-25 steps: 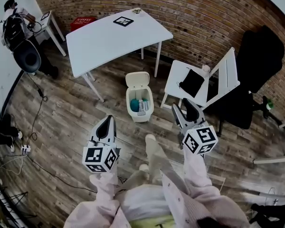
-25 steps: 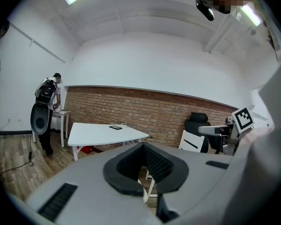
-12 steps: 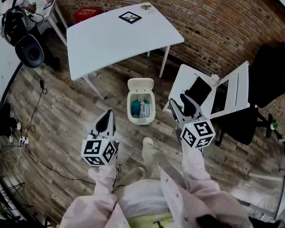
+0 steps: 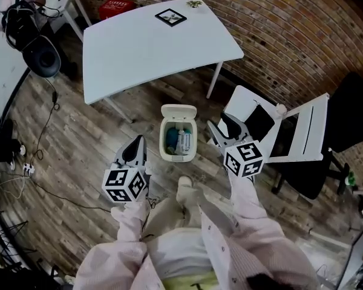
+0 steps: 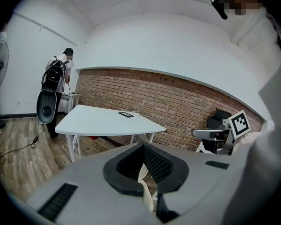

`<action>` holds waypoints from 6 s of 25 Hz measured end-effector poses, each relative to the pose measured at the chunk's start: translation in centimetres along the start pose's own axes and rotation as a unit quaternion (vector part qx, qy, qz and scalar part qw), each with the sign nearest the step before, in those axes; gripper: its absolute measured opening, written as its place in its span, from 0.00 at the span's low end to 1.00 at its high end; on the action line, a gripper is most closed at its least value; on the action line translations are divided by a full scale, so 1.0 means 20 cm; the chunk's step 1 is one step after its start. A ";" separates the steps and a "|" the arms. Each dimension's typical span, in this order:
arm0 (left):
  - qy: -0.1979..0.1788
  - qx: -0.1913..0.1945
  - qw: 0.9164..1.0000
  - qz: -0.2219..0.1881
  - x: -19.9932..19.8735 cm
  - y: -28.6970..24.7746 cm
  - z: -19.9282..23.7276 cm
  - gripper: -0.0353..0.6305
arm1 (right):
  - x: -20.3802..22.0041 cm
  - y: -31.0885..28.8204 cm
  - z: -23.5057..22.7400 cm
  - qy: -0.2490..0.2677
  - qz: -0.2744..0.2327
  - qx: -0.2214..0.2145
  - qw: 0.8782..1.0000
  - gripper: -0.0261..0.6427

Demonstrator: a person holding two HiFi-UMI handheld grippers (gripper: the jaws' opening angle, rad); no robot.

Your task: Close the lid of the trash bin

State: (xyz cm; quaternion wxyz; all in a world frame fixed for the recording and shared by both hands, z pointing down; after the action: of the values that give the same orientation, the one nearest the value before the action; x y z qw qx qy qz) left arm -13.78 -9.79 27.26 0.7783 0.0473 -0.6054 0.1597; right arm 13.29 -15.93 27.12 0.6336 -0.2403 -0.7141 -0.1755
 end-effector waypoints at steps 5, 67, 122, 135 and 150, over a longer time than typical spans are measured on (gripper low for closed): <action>0.006 -0.012 1.000 0.025 0.10 -0.13 0.05 0.04 | 0.10 -0.15 -0.10 0.009 0.023 -0.017 1.000 0.30; 0.081 -0.036 0.977 0.195 1.18 -0.51 0.42 0.04 | 1.33 -0.73 -0.18 0.197 0.234 -0.221 0.926 0.30; 0.076 0.004 0.968 0.240 1.47 -0.06 0.40 0.04 | 1.81 -0.23 0.15 0.023 0.265 -0.180 0.947 0.30; 0.092 -0.013 0.968 0.234 1.64 -0.05 0.38 0.04 | 1.99 -0.22 0.07 -0.047 0.254 -0.107 0.960 0.05; 0.101 -0.007 0.967 0.234 1.88 -0.12 0.43 0.04 | 2.24 -0.24 0.11 -0.018 0.281 -0.080 0.956 0.05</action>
State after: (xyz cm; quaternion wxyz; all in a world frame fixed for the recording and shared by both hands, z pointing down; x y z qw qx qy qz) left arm -12.98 -7.14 65.71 0.7764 -0.1178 -0.5193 0.3372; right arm 5.16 -13.23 71.30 0.6232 -0.4839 -0.6128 -0.0429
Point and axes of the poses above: the fingertips, and each gripper's own axes: y backward along the fingers, z to its left, x out of its underside, the point moved 5 cm from there along y, backward along the fingers, and after that the axes turned 13 degrees about -z, right-handed, at the moved point
